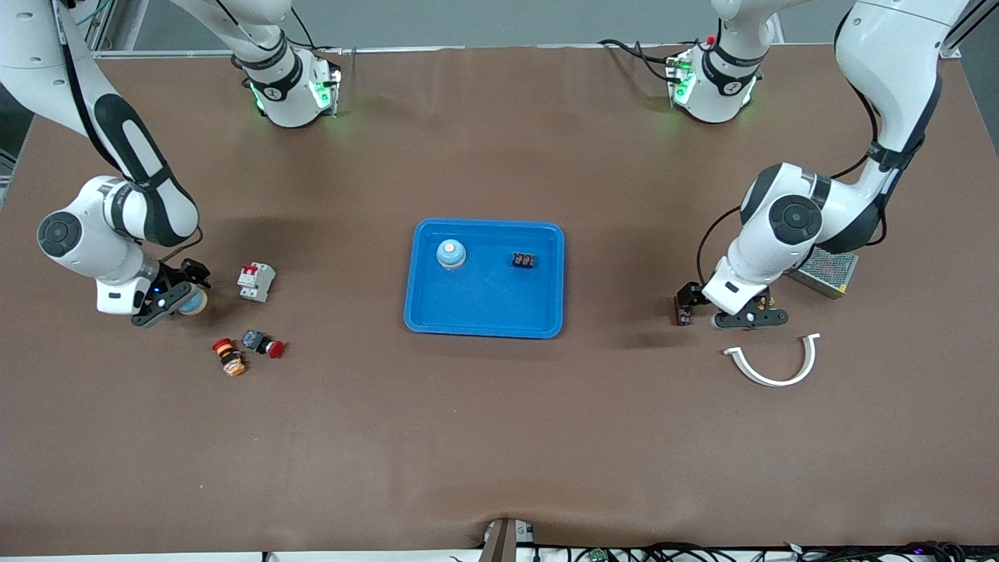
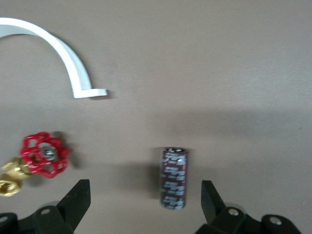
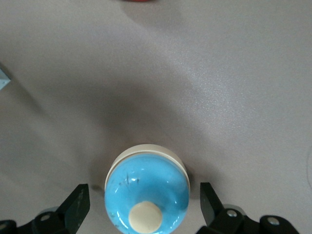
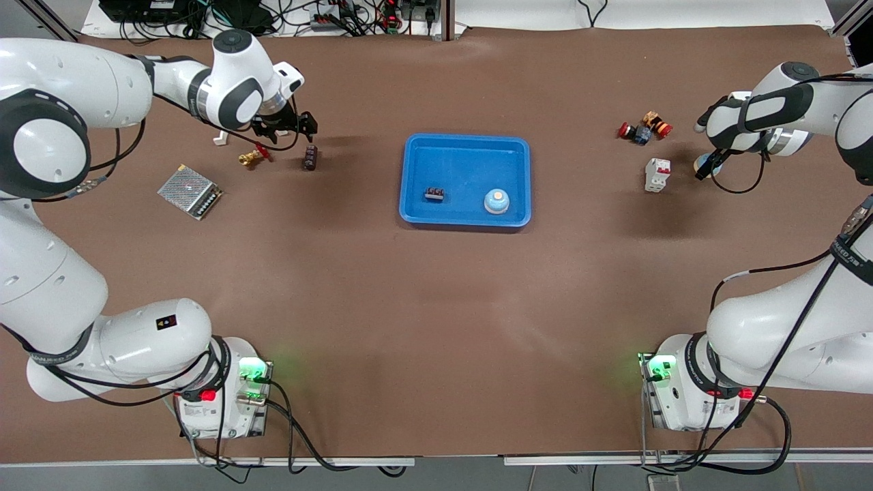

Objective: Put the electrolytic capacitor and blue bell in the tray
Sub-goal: 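Close the right gripper on the bell while the left gripper grasps the capacitor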

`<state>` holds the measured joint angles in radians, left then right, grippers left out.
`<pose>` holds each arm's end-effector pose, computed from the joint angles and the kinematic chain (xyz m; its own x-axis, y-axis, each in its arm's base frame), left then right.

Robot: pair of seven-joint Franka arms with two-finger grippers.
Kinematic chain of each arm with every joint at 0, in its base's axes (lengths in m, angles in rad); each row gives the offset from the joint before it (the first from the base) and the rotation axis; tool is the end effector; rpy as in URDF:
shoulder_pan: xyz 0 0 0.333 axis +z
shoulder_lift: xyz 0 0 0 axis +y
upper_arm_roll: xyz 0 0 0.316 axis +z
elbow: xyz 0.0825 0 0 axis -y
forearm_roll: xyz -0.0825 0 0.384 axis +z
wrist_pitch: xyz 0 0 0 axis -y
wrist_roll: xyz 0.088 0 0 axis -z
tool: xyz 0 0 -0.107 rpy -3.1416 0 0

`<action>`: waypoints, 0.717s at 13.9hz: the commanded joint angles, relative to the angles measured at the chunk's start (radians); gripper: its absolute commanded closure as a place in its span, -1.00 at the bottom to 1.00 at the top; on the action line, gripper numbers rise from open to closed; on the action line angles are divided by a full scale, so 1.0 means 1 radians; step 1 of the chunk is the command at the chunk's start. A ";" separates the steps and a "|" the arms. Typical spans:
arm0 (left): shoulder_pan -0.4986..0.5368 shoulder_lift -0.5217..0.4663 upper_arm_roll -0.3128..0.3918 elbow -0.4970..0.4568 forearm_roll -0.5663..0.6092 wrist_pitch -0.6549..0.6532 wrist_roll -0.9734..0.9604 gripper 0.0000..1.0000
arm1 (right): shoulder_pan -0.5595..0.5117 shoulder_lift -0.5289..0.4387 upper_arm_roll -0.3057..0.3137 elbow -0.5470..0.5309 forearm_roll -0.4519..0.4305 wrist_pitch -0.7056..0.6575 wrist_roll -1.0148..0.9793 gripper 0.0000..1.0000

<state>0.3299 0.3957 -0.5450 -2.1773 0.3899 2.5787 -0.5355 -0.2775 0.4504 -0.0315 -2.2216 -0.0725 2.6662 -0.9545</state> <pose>0.5538 -0.1271 0.2394 0.9952 0.0402 0.0895 0.0389 -0.9991 0.0160 0.5211 -0.1647 0.1690 0.7559 0.6533 -0.0423 0.6544 -0.7558 0.0207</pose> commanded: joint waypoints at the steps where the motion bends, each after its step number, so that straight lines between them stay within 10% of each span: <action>1: 0.005 -0.006 -0.006 -0.080 0.023 0.133 -0.040 -1.00 | -0.017 0.005 0.013 0.003 -0.009 0.009 -0.006 -1.00; 5: -0.009 0.021 -0.003 -0.082 0.052 0.153 -0.076 -1.00 | -0.011 0.005 0.013 0.022 -0.009 0.003 -0.001 0.20; 10: 0.000 0.109 0.002 -0.036 0.352 0.163 -0.283 -1.00 | -0.003 0.004 0.022 0.123 0.043 -0.138 0.013 0.28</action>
<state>0.3236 0.4558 -0.5443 -2.2524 0.6342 2.7279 -0.7435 -0.2773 0.4510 -0.0221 -2.1686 -0.0585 2.6197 -0.9499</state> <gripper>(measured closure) 0.000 0.326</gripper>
